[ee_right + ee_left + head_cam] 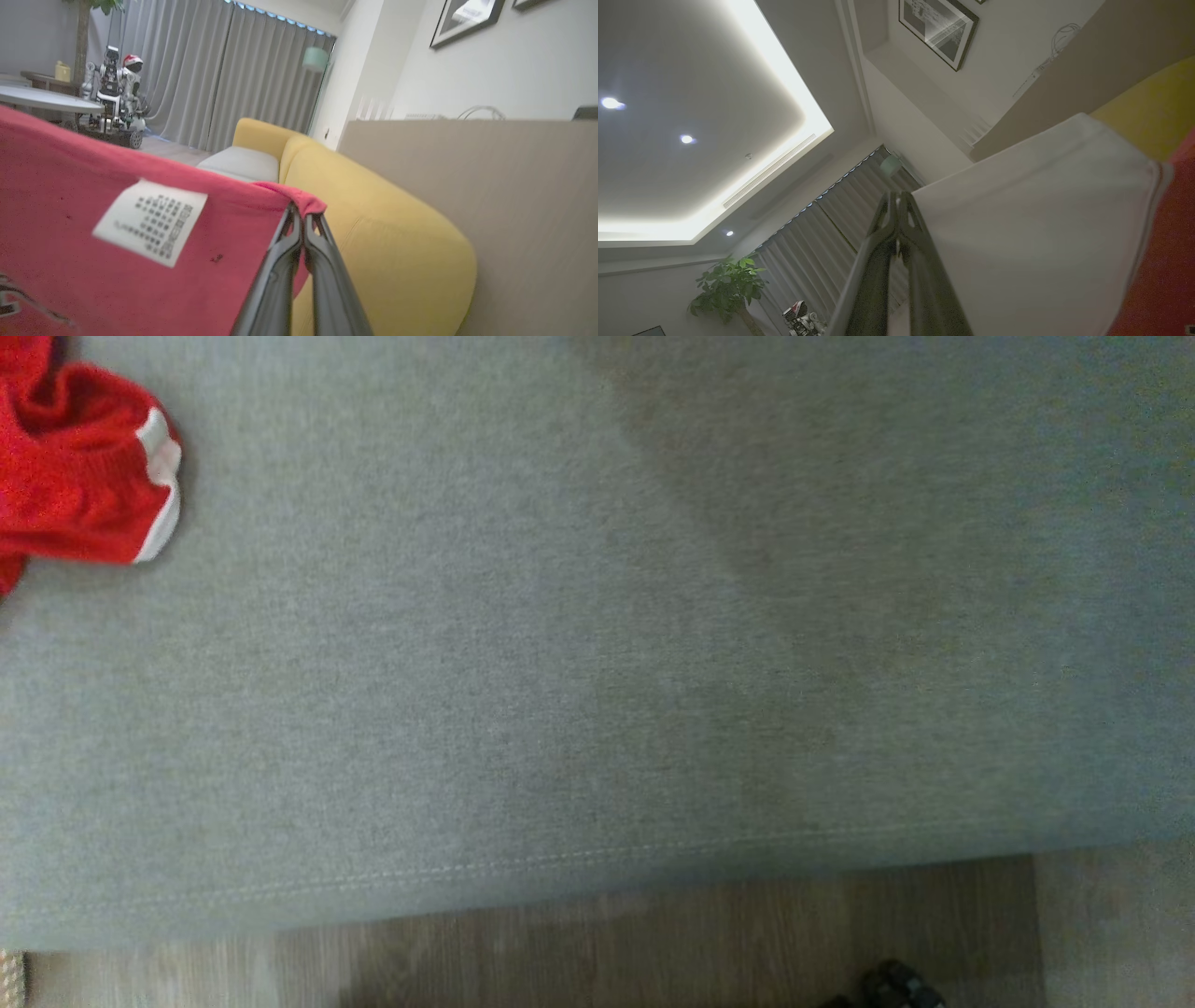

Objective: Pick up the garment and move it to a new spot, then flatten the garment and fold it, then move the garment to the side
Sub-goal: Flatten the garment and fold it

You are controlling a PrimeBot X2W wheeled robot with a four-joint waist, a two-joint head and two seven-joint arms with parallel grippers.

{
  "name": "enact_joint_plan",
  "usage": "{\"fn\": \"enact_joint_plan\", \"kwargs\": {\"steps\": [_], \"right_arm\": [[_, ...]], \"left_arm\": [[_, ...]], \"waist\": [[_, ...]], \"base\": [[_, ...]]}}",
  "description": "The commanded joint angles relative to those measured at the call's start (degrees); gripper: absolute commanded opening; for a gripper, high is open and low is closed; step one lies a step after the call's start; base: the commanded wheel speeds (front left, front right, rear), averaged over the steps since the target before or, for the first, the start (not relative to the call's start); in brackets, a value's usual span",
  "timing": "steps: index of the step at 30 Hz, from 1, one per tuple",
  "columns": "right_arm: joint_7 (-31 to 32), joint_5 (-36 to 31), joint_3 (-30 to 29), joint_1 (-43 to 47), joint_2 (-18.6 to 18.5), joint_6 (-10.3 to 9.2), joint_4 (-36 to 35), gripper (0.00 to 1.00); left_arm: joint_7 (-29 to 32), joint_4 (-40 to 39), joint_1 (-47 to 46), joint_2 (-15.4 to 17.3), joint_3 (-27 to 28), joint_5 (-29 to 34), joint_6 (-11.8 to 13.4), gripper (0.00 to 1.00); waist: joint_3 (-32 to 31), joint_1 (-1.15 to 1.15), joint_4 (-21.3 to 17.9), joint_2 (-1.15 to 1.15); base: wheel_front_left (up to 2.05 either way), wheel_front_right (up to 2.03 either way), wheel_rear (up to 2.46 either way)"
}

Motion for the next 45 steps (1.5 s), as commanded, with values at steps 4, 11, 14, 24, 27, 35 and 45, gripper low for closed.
{"fn": "enact_joint_plan", "kwargs": {"steps": [4, 11, 14, 24, 27, 35, 45], "right_arm": [[-1.77, -0.78, -0.73, 2.97, 3.63, -0.02, 2.85, 0.0], [-2.11, 3.2, 2.93, 15.09, 6.89, -0.02, 9.02, 0.0], [-2.11, 6.18, 4.87, 21.73, 7.79, -0.02, 10.84, 0.0], [-1.74, 18.42, 8.86, 43.86, 5.42, -0.02, 6.05, 0.0], [-1.7, 22.9, 8.62, 50.35, 4.54, -0.02, 1.68, 0.0], [-0.04, 29.48, 5.36, 67.68, -0.61, -0.02, -12.26, 0.0], [7.97, 24.16, -2.77, 77.61, -0.22, -0.02, -29.92, 0.0]], "left_arm": [[-0.17, -7.92, 8.52, 3.68, 2.58, 0.51, 0.17, 0.0], [-0.17, -17.19, 31.99, 7.03, 3.62, -2.5, -1.94, 0.0], [-0.18, -21.52, 44.36, 9.09, 3.48, -4.51, -2.71, 0.0], [-0.18, -35.27, 79.41, 14.72, 6.18, -14.96, 0.58, 0.0], [-0.18, -39.2, 86.65, 15.99, 6.61, -16.92, 2.64, 0.0], [-0.18, -48.42, 97.72, 17.48, 8.29, -22.33, 6.13, 0.0], [-0.17, -47.49, 95.03, 14.41, 9.37, -24.1, 3.2, 0.0]], "waist": [[5.02, -0.01, 2.36, 0.0], [0.89, -0.01, 1.93, 0.0], [-3.35, -0.01, 1.21, 0.0], [-15.24, -0.01, 0.38, 0.0], [-17.32, -0.01, 0.15, 0.0], [-19.67, -0.01, 0.2, 0.0], [-18.23, -0.01, 0.84, 0.0]], "base": [[0.0, 0.0, 0.0], [0.0, 0.0, 0.0], [0.0, 0.0, 0.0], [0.0, 0.0, 0.0], [0.0, 0.0, 0.0], [0.0, 0.0, 0.0], [0.0, 0.0, 0.0]]}}
